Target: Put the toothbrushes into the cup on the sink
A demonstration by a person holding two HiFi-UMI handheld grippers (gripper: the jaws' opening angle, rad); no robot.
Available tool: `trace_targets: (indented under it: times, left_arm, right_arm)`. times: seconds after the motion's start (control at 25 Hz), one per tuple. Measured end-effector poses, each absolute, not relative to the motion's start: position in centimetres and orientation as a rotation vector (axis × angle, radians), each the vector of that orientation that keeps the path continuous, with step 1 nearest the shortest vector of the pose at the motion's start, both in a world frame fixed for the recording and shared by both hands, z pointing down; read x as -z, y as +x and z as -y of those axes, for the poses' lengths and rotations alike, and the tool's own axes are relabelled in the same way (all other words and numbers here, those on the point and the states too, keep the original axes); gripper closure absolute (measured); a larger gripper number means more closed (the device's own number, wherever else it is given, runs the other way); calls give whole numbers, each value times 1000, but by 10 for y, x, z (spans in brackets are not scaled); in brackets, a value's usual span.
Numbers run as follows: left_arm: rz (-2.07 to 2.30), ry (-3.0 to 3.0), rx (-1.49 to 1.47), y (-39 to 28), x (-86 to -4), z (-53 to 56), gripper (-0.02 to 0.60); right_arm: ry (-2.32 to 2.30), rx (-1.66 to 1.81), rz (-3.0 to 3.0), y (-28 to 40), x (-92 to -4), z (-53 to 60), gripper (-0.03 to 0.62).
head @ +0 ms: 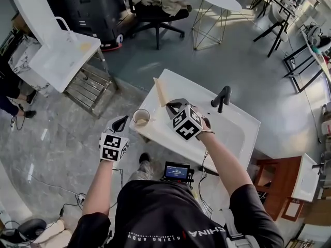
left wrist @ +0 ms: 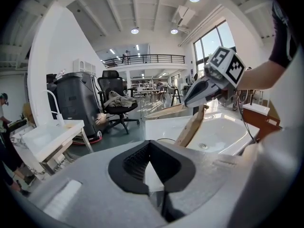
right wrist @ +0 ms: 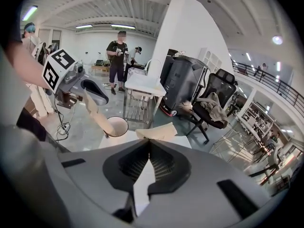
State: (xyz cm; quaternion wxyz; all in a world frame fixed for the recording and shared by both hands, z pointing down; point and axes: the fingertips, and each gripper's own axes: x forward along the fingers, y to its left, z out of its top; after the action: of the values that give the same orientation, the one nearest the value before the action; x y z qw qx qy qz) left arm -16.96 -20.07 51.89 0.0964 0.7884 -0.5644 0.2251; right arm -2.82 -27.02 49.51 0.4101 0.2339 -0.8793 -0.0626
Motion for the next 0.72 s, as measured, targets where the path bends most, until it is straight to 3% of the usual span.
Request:
trace_targets:
  times: [0.72]
  left_arm:
    - [1697,2412,-644,-164,-482,210,577]
  right_arm:
    - [214,275,2091,-50,-424,228,580]
